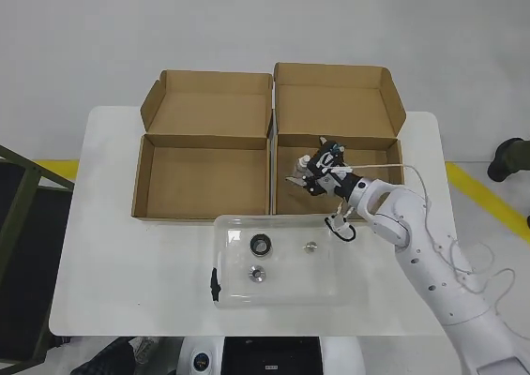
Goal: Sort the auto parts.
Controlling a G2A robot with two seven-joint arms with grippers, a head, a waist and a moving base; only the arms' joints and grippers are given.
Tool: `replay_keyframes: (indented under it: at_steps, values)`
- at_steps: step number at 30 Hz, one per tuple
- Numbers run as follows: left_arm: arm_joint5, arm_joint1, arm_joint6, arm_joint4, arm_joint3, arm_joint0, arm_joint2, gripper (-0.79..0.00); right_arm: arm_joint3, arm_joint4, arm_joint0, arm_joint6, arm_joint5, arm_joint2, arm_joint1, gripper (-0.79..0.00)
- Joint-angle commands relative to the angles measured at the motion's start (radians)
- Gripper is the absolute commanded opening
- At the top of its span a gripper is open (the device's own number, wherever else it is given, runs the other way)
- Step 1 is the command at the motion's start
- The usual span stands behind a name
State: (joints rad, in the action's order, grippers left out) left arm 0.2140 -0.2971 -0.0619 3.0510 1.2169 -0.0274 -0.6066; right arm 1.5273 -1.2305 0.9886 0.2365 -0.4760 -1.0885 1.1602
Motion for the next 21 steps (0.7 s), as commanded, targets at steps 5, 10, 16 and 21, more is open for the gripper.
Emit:
replay_keyframes:
  at_steps: [5,10,16,21]
  values:
    - [0.0,0.0,0.0,0.0,0.0,0.0,0.0,0.0,0.158,-0.006,0.068,0.026,-0.056,-0.098,-0.024,0.0]
    - [0.0,0.0,0.0,0.0,0.0,0.0,0.0,0.0,0.304,0.039,0.133,0.084,-0.174,-0.175,-0.045,0.0]
    - [0.0,0.0,0.0,0.0,0.0,0.0,0.0,0.0,0.459,0.091,0.225,0.167,-0.33,-0.245,-0.07,0.0]
    - [0.0,0.0,0.0,0.0,0.0,0.0,0.0,0.0,0.534,0.103,0.312,0.209,-0.42,-0.28,-0.087,0.0]
